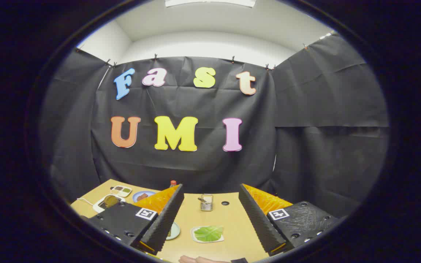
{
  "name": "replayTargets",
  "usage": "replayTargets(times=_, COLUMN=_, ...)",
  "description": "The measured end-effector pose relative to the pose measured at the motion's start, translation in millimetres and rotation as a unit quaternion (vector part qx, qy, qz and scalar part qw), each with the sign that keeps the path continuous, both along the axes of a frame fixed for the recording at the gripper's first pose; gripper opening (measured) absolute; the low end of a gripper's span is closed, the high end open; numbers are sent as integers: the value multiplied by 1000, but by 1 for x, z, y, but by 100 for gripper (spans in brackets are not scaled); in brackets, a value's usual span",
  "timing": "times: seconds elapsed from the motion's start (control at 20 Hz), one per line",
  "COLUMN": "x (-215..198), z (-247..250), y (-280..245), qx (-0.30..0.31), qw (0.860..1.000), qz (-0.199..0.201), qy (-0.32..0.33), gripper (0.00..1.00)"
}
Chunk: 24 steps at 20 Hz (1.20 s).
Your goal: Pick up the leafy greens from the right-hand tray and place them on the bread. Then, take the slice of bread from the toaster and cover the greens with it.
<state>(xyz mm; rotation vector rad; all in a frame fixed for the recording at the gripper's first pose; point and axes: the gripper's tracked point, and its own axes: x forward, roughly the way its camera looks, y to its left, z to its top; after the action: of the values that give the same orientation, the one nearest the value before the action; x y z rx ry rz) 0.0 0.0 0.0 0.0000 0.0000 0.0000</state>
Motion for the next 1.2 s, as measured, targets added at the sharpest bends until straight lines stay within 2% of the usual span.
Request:
replayTargets(times=0.35, x=-7, z=-14, y=25, qx=2, qw=1000, qz=-6, qy=14, gripper=95)
replayTargets(times=0.85, x=16, z=-26, y=-6, qx=-7, qw=1000, qz=11, qy=22, gripper=95)
replayTargets(times=1.05, x=34, z=-49, y=-23, qx=-11, qw=999, qz=23, qy=36, gripper=95)
replayTargets(times=1.2, x=62, z=-94, y=-37, qx=-13, qw=997, qz=32, qy=71, gripper=95)
